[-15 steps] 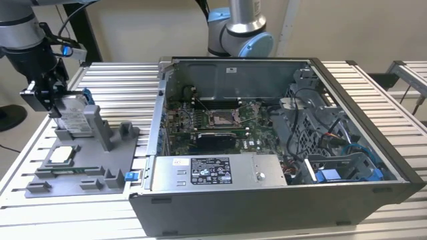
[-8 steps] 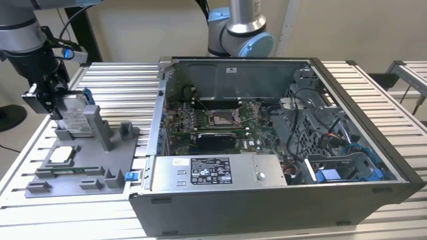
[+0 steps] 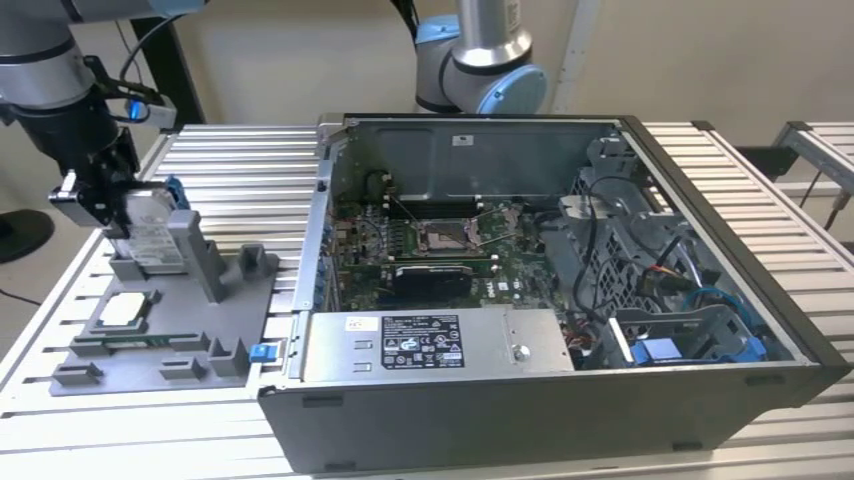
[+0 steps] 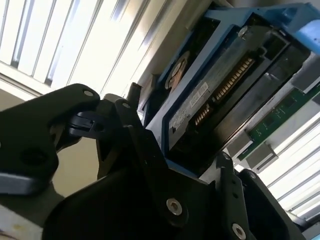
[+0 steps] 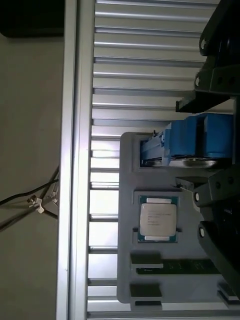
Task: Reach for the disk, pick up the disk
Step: 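Pick up the disk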
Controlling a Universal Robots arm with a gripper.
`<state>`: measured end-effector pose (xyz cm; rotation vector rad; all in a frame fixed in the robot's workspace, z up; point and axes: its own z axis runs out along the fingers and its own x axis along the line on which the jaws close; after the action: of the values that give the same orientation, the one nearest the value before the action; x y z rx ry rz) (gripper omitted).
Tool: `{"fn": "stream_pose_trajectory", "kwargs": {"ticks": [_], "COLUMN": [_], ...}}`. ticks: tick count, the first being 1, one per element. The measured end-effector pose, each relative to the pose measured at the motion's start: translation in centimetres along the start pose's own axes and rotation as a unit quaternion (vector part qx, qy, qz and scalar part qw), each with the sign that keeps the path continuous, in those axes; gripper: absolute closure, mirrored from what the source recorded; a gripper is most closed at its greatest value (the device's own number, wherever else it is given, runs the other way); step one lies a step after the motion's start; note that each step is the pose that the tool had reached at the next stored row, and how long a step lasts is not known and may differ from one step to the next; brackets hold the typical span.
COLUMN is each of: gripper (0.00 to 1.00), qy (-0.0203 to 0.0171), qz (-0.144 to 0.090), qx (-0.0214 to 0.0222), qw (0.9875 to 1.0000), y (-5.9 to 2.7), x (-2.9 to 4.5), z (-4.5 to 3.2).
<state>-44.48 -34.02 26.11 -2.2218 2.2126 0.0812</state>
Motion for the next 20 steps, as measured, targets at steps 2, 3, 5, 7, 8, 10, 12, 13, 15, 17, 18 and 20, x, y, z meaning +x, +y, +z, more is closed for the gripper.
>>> {"fn": "stream_pose_trajectory", "kwargs": {"ticks": [2,3,5,7,8,10,12,13,15,17,18,20], "gripper": [0.0,0.0,0.0,0.0,0.0,0.0,0.0,0.0,0.0,1.0,1.0,1.0], "qy": [0.0,0.0,0.0,0.0,0.0,0.0,0.0,0.0,0.0,0.0,-0.0001,0.0], "qz": [0.0,0.0,0.0,0.0,0.0,0.0,0.0,0.0,0.0,0.0,0.0,0.0], "qx": [0.0,0.0,0.0,0.0,0.0,0.0,0.0,-0.0001,0.0,0.0,0.0,0.0], "qw": [1.0,1.0,1.0,1.0,1.0,1.0,1.0,1.0,1.0,1.0,1.0,1.0], "y": [0.0,0.0,0.0,0.0,0.0,0.0,0.0,0.0,0.0,-0.01,0.0,0.0], "x": [0.0,0.0,0.0,0.0,0.0,0.01,0.0,0.01,0.0,0.01,0.0,0.0], "z": [0.04,0.05,0.06,0.07,0.08,0.09,0.1,0.1,0.12,0.13,0.14,0.14]}}
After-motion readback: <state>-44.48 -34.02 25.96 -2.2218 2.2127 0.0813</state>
